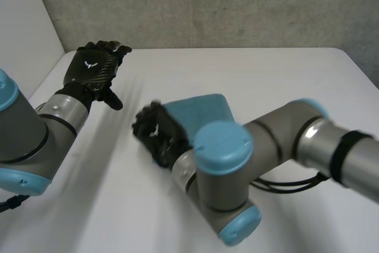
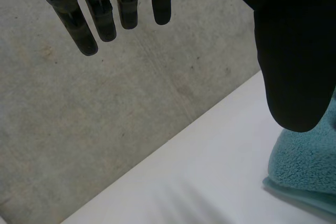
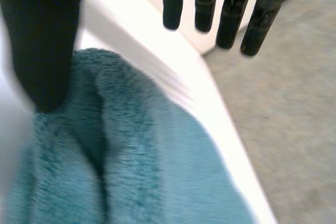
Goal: Fold the laundry
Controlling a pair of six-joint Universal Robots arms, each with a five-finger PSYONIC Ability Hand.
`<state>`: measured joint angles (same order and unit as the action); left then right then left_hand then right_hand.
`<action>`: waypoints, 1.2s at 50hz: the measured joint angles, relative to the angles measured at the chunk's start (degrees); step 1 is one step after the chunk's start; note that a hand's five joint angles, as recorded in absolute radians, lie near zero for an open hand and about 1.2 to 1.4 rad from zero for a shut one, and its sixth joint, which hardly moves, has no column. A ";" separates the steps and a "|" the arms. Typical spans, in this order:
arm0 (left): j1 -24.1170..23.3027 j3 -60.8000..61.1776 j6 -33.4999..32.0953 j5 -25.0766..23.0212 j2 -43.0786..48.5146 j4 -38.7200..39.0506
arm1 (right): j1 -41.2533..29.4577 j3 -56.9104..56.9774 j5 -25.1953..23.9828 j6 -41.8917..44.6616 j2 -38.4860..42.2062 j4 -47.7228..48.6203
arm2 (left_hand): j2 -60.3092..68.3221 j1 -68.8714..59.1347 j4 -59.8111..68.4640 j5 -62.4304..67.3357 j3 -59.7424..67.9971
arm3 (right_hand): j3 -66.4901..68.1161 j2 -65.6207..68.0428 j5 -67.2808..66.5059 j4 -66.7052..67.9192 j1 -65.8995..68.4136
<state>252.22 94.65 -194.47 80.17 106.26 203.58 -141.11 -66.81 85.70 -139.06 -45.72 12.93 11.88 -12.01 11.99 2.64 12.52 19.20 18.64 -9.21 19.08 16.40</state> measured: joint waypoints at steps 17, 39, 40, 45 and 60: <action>-11.78 -19.03 14.05 -0.08 12.96 -11.21 | 16.66 -4.12 0.98 -32.72 -14.83 -7.62 | 0.18 -0.23 0.21 0.19 0.13 | -7.07 -6.25 5.77 -5.88 -4.88; -12.40 -20.12 15.75 7.83 23.38 -22.12 | 21.84 10.77 -6.59 -36.12 2.87 -25.67 | 0.96 -0.04 0.49 -0.01 0.02 | -7.07 -6.26 6.23 -5.88 -4.88; -12.33 -20.02 15.13 7.82 22.54 -22.19 | 21.93 11.00 -6.59 -36.16 2.43 -25.81 | 0.83 -0.04 0.48 0.00 0.02 | -7.07 -6.26 6.23 -5.88 -4.88; -12.21 -19.98 12.96 7.52 17.21 -22.28 | 22.44 11.64 -6.36 -36.58 -3.57 -25.94 | 0.57 -0.03 0.28 0.00 0.01 | -7.07 -6.26 6.23 -5.88 -4.88; -3.96 -25.61 12.55 7.17 -6.60 -33.54 | 31.00 4.32 3.32 -35.30 -30.42 -25.72 | 0.33 -0.03 0.05 -0.13 0.01 | -7.07 -6.26 6.23 -5.88 -4.88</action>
<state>248.26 69.05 -181.92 87.34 99.66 170.04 -110.11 -62.48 89.02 -174.36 -76.14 -12.79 12.21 -12.03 12.04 2.51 12.53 12.13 12.38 -2.98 13.19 11.52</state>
